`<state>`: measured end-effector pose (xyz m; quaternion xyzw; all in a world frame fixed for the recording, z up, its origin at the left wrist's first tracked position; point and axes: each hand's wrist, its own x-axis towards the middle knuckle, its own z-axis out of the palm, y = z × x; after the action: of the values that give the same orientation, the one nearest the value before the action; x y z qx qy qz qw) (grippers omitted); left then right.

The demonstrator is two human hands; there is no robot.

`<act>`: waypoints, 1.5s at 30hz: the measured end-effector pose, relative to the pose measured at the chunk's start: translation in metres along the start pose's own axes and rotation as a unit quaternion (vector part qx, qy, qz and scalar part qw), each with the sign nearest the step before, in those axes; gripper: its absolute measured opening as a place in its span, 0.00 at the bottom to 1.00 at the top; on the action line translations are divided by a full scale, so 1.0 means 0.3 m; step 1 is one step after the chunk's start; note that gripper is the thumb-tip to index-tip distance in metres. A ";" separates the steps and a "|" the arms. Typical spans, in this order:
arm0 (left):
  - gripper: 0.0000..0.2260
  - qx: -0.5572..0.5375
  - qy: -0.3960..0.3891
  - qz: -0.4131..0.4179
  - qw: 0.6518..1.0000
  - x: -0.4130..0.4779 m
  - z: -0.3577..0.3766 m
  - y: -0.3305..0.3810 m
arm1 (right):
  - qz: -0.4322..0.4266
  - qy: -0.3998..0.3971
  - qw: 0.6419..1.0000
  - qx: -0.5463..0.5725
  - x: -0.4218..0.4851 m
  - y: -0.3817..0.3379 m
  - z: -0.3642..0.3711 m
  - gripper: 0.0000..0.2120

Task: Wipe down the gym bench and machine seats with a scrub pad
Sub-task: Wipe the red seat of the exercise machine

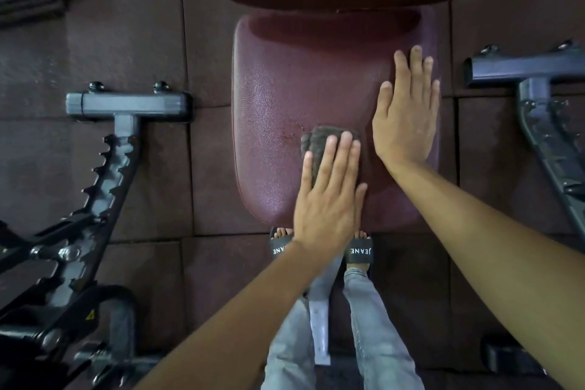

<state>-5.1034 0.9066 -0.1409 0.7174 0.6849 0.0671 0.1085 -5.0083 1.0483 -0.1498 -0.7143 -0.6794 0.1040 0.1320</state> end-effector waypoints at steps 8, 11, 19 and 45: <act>0.26 -0.003 0.014 -0.072 0.997 0.330 -0.085 -0.287 | -0.006 -0.041 0.998 0.037 0.008 0.004 -0.023 0.24; 0.26 -0.004 0.041 -0.153 0.987 0.327 -0.073 -0.248 | -0.008 -0.062 0.996 0.058 0.015 0.012 -0.034 0.24; 0.26 -0.029 0.027 -0.133 0.990 0.059 0.007 0.085 | -0.001 -0.130 0.982 0.136 0.024 0.024 -0.098 0.23; 0.25 -0.113 0.048 -0.224 0.967 0.024 -0.032 -0.302 | -0.216 -0.081 0.973 -0.030 -0.294 -0.125 0.001 0.23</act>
<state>-5.1931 0.9178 -0.1545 0.5251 0.8201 0.1524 0.1687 -5.0487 0.9618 -0.1403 -0.5437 -0.8287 0.1099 0.0747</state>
